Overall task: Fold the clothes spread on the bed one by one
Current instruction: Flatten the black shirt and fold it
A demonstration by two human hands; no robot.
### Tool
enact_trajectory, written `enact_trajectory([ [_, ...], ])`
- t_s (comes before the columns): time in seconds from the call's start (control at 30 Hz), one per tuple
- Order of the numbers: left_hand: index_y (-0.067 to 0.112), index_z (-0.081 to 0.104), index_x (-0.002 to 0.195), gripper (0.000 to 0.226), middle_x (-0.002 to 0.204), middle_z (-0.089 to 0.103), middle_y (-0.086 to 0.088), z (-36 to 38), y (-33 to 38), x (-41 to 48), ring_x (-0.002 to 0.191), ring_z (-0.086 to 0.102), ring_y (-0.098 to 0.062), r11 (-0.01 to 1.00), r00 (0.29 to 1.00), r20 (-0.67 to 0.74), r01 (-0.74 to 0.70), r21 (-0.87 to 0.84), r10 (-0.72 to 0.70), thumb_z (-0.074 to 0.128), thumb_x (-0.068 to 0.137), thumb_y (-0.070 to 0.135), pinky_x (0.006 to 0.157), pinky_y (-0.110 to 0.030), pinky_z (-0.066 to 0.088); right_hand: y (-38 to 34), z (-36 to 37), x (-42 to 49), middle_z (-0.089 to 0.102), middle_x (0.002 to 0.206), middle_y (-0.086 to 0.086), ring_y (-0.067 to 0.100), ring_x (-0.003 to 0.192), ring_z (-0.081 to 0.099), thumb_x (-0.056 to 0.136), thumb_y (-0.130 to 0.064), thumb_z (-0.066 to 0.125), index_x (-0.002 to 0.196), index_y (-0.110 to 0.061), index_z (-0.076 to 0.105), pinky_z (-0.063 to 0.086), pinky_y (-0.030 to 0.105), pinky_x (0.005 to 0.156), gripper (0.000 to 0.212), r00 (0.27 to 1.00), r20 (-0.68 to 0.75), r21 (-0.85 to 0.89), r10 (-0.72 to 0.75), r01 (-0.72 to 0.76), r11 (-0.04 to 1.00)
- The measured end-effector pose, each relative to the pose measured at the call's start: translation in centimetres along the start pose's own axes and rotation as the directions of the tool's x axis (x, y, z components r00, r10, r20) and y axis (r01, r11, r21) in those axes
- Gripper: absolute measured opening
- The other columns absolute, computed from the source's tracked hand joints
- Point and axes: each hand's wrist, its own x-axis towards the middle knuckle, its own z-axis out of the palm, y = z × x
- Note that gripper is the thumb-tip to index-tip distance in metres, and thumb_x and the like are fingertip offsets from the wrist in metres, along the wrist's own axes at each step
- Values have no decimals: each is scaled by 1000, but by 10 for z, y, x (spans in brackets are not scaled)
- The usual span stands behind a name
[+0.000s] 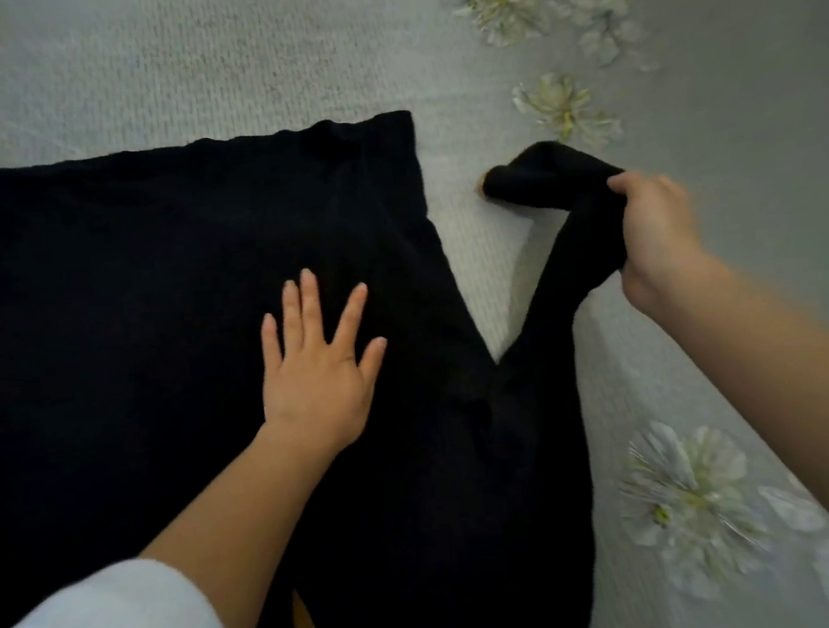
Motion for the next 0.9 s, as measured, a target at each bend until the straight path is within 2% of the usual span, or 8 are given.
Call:
enact_trajectory([
  [0.13, 25, -1, 152, 67, 159, -16, -10, 9, 67, -57, 144, -21, -21, 955, 990, -140, -35, -295, -7, 21, 96, 54, 115, -40, -11, -15, -52, -10, 46, 79, -3, 11, 75, 44, 92, -23, 49, 76, -21, 42, 36, 27, 63, 17, 989, -104, -125, -103, 90, 988],
  [0.27, 26, -22, 146, 67, 153, -32, -1, 41, 123, -123, 140, -32, -14, 921, 983, -162, -141, -364, 86, 17, 98, 51, 112, -32, -19, -42, -76, -28, 37, 68, -10, 9, 69, 39, 91, -22, 49, 68, -24, 32, 30, 18, 55, 28, 922, -248, -203, -296, 250, 947],
  [0.43, 26, -38, 138, 72, 146, -45, -2, 64, 140, -152, 135, -40, -14, 930, 998, -69, -38, -365, 13, 19, 100, 49, 111, -32, -21, -82, -59, -86, 36, 71, -9, 2, 64, 35, 84, -13, 58, 70, -24, 31, 34, 15, 66, 32, 807, -259, 41, -531, 558, 829],
  [0.5, 26, -41, 135, 72, 146, -45, -3, 69, 141, -158, 134, -41, -14, 933, 999, -33, 14, -359, -27, 14, 97, 53, 110, -31, -23, -89, -32, -122, 43, 74, -10, -3, 65, 42, 83, -7, 61, 73, -23, 39, 36, 12, 69, 29, 753, -179, 136, -633, 656, 742],
  [0.57, 26, -40, 135, 70, 147, -43, -1, 71, 139, -162, 133, -42, -12, 928, 999, 4, 46, -371, -48, 6, 93, 58, 108, -29, -25, -87, 0, -159, 58, 85, -6, -5, 78, 55, 83, -8, 66, 87, -18, 55, 45, 14, 78, 15, 684, 166, 237, -711, 672, 702],
  [0.63, 26, -31, 140, 70, 148, -40, 1, 74, 135, -165, 133, -43, -9, 920, 999, 29, 33, -391, -23, 3, 91, 63, 106, -27, -28, -80, 22, -187, 65, 105, -3, 8, 99, 62, 84, -14, 70, 107, -15, 64, 50, 22, 91, 24, 539, 582, 216, -609, 620, 755],
  [0.7, 24, -16, 149, 75, 152, -30, 2, 77, 130, -171, 134, -41, -7, 913, 999, 25, -18, -408, 31, 2, 90, 66, 105, -26, -30, -62, 23, -188, 66, 106, -6, 8, 101, 63, 87, -13, 67, 111, -15, 67, 50, 22, 94, 24, 432, 769, 153, -470, 590, 793],
  [0.9, 22, 9, 153, 59, 161, -5, -1, 77, 105, -186, 142, -24, -9, 904, 988, -10, -142, -403, 151, 30, 99, 36, 112, -26, -19, 39, -38, -133, 64, 91, -1, 18, 91, 61, 92, -6, 53, 99, -17, 64, 47, 29, 79, 17, 699, 715, -534, -4, 550, 643],
])
